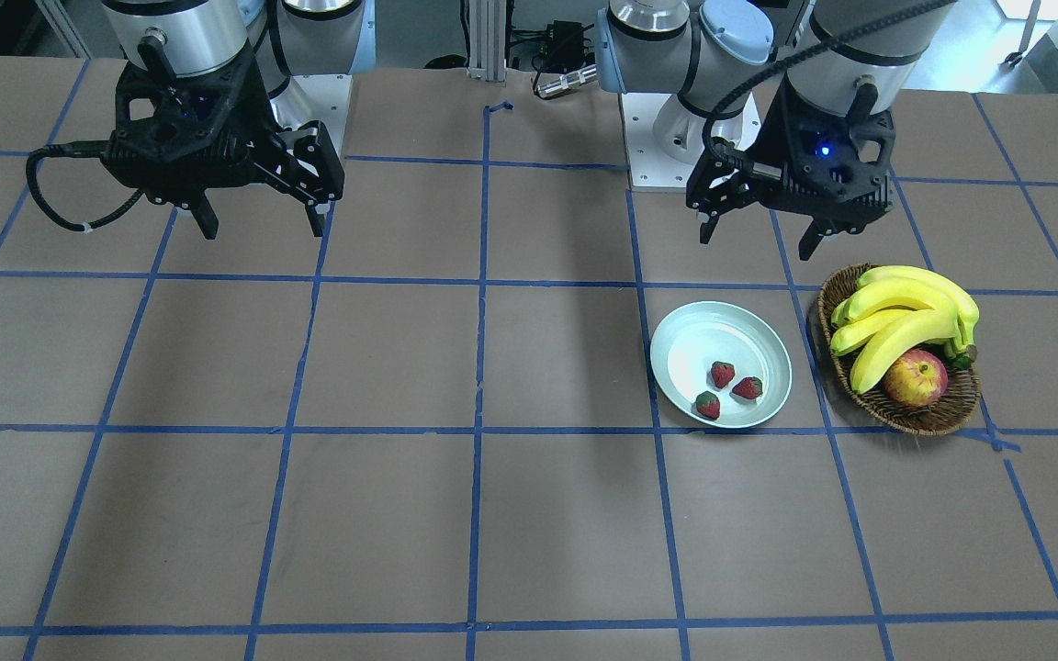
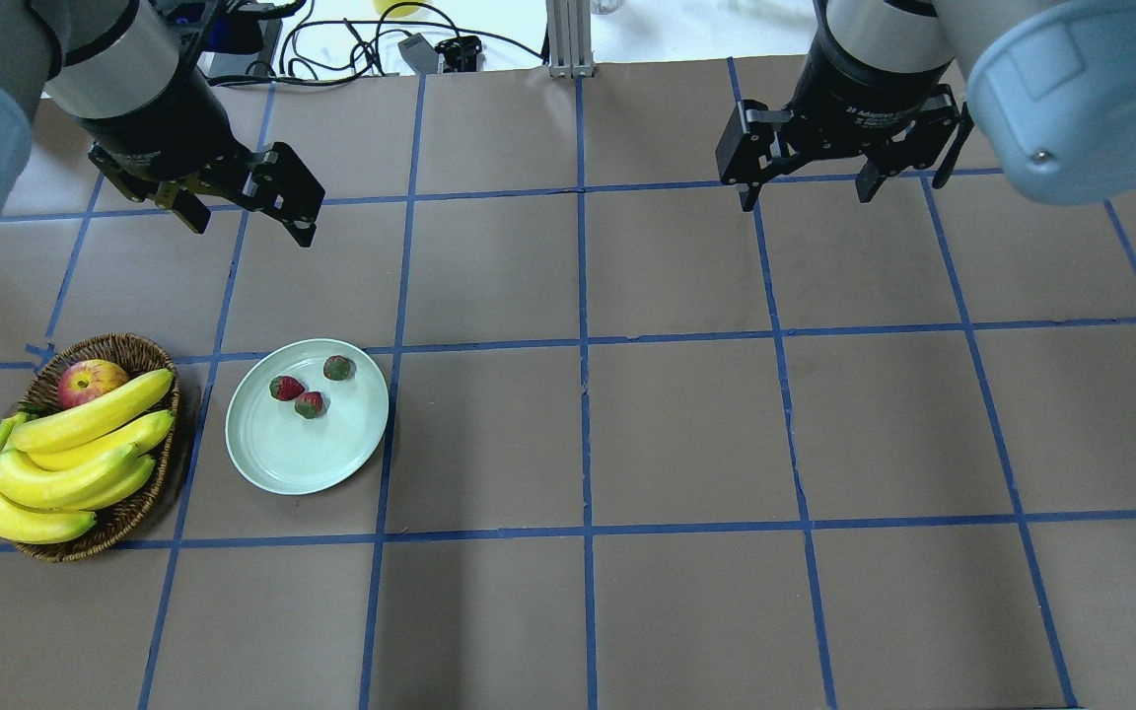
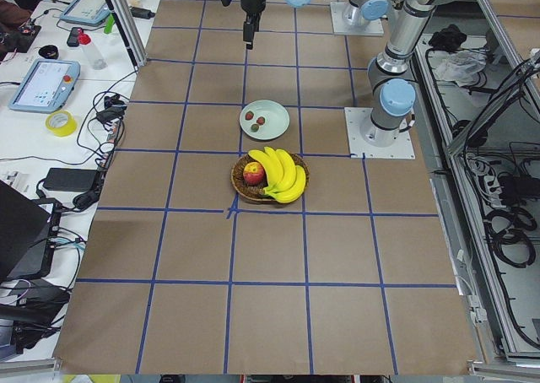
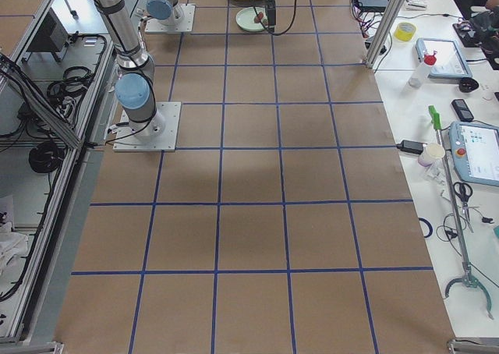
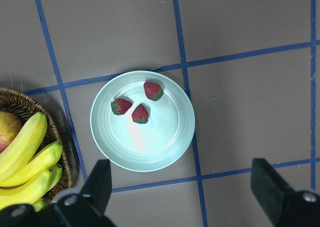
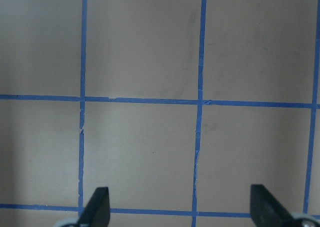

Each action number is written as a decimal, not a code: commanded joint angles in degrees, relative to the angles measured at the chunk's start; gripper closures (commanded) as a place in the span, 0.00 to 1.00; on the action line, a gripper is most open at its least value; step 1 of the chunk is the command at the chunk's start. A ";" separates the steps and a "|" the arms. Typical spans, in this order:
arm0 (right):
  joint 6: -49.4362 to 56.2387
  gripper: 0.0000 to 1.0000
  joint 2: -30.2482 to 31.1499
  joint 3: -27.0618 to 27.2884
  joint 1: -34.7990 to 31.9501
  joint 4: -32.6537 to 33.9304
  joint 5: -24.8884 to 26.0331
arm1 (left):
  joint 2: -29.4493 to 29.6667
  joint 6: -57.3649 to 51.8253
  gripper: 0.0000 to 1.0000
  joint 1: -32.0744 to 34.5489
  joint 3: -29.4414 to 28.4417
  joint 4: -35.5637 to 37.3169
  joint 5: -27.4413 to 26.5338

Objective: Collect all strawberries into plate

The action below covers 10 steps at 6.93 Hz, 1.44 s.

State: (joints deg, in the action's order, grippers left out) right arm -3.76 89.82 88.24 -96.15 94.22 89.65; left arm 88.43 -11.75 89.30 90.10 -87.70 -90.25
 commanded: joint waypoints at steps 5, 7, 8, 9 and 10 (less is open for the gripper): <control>-0.02 0.00 0.00 0.00 0.09 -0.35 0.08 | -1.86 0.42 0.00 0.79 -0.45 -0.01 0.25; -0.02 0.00 0.00 -0.08 0.09 -0.70 0.17 | -1.95 0.24 0.00 0.79 -0.36 -0.01 0.16; -0.02 0.00 0.00 -0.08 0.00 -0.62 0.09 | -1.95 0.24 0.00 0.79 -0.36 -0.01 0.16; 0.33 0.00 0.00 -0.08 0.09 -0.53 0.09 | -1.95 0.24 0.00 0.79 -0.36 -0.01 0.16; 0.33 0.00 0.00 -0.08 0.09 -0.44 0.09 | -2.21 0.24 0.00 0.79 -0.36 -0.01 0.25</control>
State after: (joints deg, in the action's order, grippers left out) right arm -3.55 89.82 88.16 -96.10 93.68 89.74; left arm 86.41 -11.51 90.09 89.73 -87.72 -90.07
